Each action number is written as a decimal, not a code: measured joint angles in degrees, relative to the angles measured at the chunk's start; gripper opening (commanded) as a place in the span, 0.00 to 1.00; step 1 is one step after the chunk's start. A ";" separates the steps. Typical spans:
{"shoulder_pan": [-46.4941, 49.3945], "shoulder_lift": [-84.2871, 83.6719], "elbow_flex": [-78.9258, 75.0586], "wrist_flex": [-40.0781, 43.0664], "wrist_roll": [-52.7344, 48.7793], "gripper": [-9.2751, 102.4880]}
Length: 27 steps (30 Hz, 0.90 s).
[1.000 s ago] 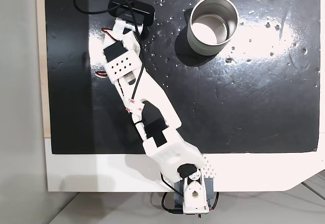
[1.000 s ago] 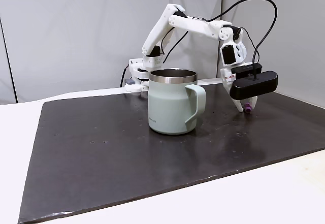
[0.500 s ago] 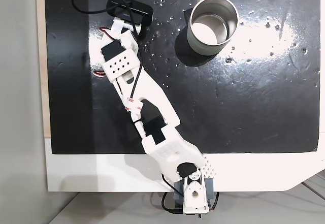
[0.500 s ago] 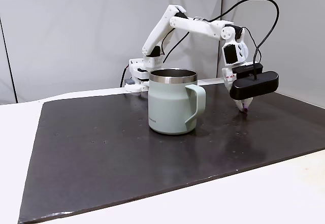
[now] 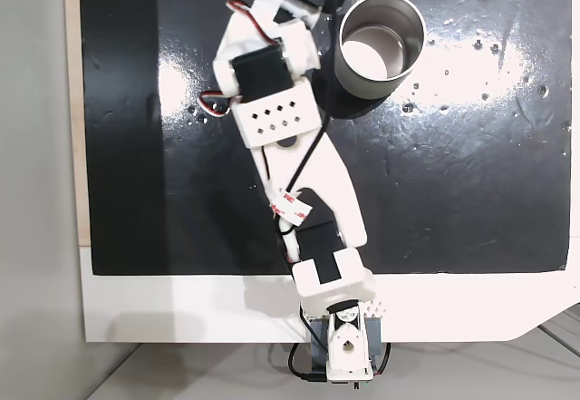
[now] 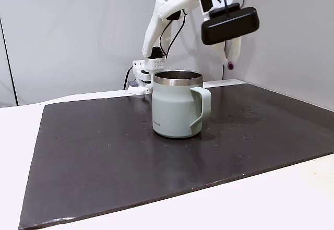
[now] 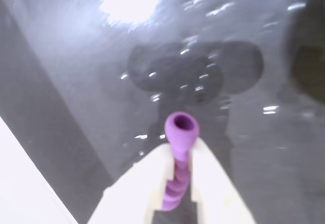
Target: Grasp a pengrip and put it in the cup.
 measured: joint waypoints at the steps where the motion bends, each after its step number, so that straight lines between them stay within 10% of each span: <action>1: 1.49 0.88 0.00 0.79 -0.62 0.08; 27: 21.09 5.36 -1.32 -2.90 -8.53 0.15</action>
